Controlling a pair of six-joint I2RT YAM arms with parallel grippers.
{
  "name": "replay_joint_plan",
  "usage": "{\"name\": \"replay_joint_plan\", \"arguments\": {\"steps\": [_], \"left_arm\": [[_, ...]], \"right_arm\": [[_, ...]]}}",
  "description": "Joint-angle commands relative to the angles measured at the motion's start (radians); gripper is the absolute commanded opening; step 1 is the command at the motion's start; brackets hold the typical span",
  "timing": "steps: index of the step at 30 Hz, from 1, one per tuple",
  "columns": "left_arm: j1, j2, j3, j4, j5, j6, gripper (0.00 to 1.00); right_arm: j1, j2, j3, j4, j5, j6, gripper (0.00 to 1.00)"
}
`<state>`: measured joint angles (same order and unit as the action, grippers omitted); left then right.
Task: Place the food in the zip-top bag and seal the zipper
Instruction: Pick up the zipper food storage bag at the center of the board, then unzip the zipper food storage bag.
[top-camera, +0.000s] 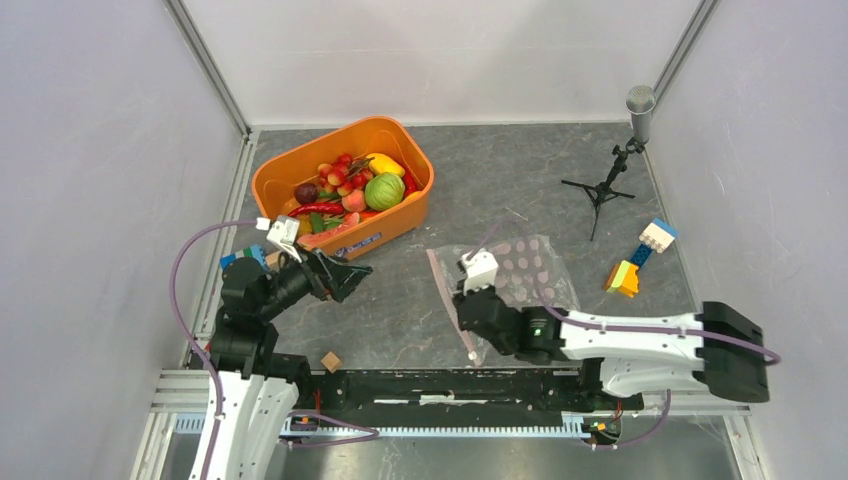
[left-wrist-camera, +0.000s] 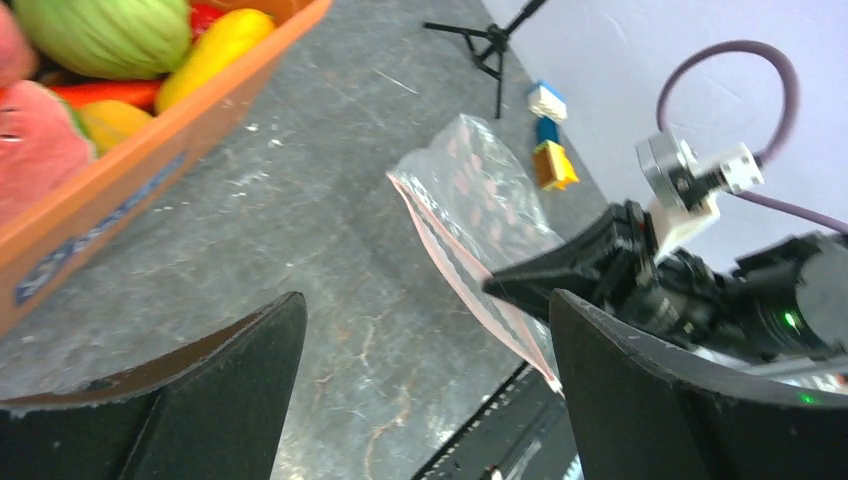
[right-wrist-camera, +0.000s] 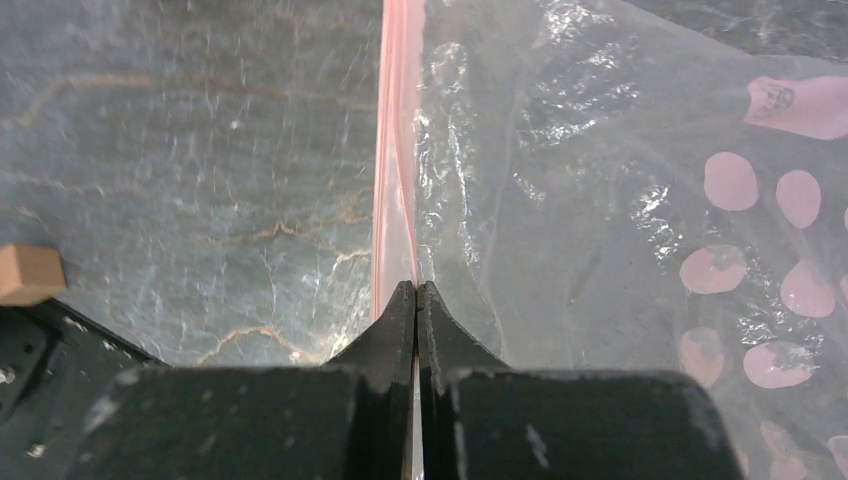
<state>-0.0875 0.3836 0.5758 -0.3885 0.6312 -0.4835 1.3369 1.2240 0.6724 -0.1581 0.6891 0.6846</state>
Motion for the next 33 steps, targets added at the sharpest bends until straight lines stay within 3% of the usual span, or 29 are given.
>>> {"name": "replay_joint_plan", "arguments": {"steps": [1, 5, 11, 14, 17, 25, 30, 33], "left_arm": [[-0.034, 0.035, -0.006, 0.142, 0.164, -0.123, 0.96], [-0.192, 0.081, 0.007, 0.14, 0.06, -0.116, 0.96], [-0.666, 0.268, 0.02, 0.156, -0.38, -0.069, 0.92], [-0.774, 0.375, 0.007, 0.27, -0.457, -0.123, 0.86], [-0.816, 0.467, -0.029, 0.425, -0.491, -0.186, 0.77], [-0.844, 0.557, -0.034, 0.538, -0.581, -0.227, 0.75], [-0.843, 0.62, -0.035, 0.633, -0.542, -0.243, 0.72], [-0.844, 0.657, -0.04, 0.661, -0.531, -0.26, 0.62]], "right_arm": [[-0.085, -0.148, -0.092, 0.15, -0.094, 0.022, 0.0], [-0.145, -0.223, -0.12, 0.186, -0.134, 0.024, 0.0], [-0.17, -0.271, -0.108, 0.196, -0.146, 0.019, 0.0], [-0.169, -0.285, -0.113, 0.216, -0.169, 0.029, 0.0], [-0.17, -0.304, -0.128, 0.235, -0.173, 0.045, 0.0], [-0.17, -0.323, -0.14, 0.252, -0.193, 0.049, 0.0], [-0.169, -0.328, -0.135, 0.257, -0.212, 0.032, 0.0], [-0.17, -0.338, -0.134, 0.247, -0.204, 0.031, 0.0]]}}
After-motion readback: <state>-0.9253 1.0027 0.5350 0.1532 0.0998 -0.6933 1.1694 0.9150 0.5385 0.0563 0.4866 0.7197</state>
